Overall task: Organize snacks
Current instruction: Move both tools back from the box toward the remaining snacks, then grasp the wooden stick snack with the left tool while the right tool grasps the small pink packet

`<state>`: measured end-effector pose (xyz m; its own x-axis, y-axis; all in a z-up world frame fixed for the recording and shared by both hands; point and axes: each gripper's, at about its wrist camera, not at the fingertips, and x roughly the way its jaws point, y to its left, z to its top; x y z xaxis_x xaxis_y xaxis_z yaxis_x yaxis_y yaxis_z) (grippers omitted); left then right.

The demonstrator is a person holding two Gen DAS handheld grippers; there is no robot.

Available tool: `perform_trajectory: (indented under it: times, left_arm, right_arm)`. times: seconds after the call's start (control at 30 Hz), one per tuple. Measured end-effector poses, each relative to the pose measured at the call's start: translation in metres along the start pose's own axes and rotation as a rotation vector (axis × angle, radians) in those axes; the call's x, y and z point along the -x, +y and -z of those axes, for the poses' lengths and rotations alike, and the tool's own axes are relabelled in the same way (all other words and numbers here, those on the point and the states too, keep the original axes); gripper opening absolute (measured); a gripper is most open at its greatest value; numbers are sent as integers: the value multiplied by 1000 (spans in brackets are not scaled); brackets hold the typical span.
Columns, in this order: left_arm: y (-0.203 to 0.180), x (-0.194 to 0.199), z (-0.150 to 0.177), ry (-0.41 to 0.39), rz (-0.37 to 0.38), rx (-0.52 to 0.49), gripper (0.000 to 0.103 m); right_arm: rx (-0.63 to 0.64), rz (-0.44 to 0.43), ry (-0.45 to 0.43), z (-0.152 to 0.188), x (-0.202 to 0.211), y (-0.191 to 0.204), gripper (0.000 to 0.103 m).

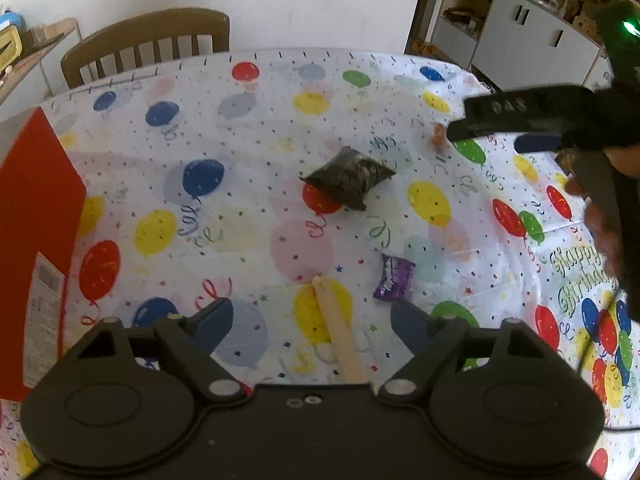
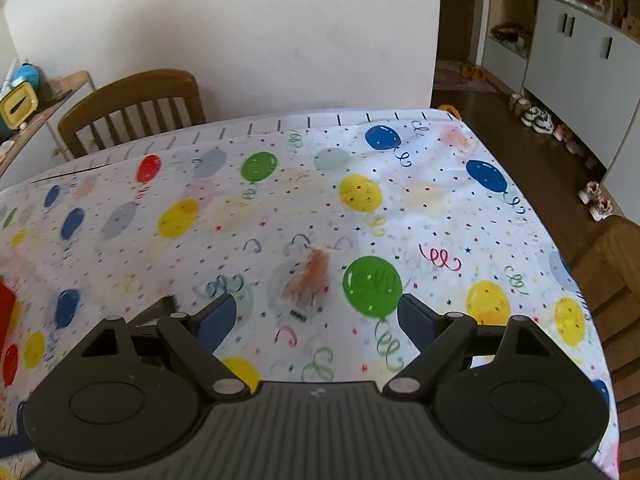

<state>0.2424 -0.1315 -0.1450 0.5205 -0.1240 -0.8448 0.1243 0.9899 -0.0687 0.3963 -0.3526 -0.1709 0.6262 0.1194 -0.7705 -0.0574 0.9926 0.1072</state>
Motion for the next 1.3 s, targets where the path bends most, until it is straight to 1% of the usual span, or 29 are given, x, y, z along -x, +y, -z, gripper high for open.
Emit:
perform_trajectory:
  times: [0.03,0.07,0.13,0.17,0.2,0.27,0.3,0.33,0.4,0.47,0.5,0.57,0.6,0.63,0.67,0.7,0.73,0.77,0.87,1.03,1.3]
  left_arm:
    - [-1,-2,1,5,-1,0,84]
    - [-2,-4,1,10,-1,0,81]
    - [-4,-8,3,22,2,4,74]
    - [-4,-10,3,31,6,7,71]
    - [-5,-13,5,41,9,12,70]
    - [-6,-15,6,48,13,13,64]
    - [-7,-16,7,53,15,9,61]
    - [-8,-17,8,56,17,5,58]
    - [-9,-17,9,58,17,2,56]
    - [-10,-17,10,54,14,-1,49]
    - [-10,-17,9,53,15,-3,47]
    - [-11,-17,9,51,16,-5,39]
    - [-11,-17,8,51,19,-4,35]
    - [-12,-17,8,50,22,-7,28]
    - [-13,-17,8,52,28,-9,23]
    - [-14,-17,8,54,37,-11,23]
    - [-14,-17,8,54,46,-14,20]
    - [-15,-17,8,55,54,-17,12]
    - [-17,-18,8,62,63,-19,10]
    - [-16,-18,7,69,66,-11,9]
    - [-13,-14,7,73,74,18,8]
  right_arm:
    - [-1,0,7,-3,-6,-1,79]
    - [-2,1,15,-4,-10,-1,76]
    - [-5,-1,28,-8,-21,-3,73]
    - [-4,1,32,-9,-25,-3,68]
    - [-3,3,37,-10,-30,-4,65]
    - [-9,0,49,-12,-37,-4,57]
    - [-13,-4,53,-12,-40,-5,56]
    - [-15,-7,54,-13,-42,-4,52]
    - [-12,-7,52,-13,-44,-3,48]
    - [-6,-8,53,-13,-47,-1,40]
    - [-6,-9,55,-13,-47,0,38]
    - [-7,-10,54,-13,-49,0,33]
    - [-6,-7,52,-13,-49,1,33]
    - [-4,-3,50,-12,-49,1,31]
    - [-2,-2,49,-12,-49,1,27]
    - [0,-2,48,-12,-49,1,24]
    - [0,-3,47,-12,-49,1,20]
    - [0,-6,46,-11,-49,0,20]
    - [3,-13,34,-9,-45,-2,15]
    - [2,-41,23,-2,-32,-8,14]
    - [17,-106,-1,12,6,-11,13]
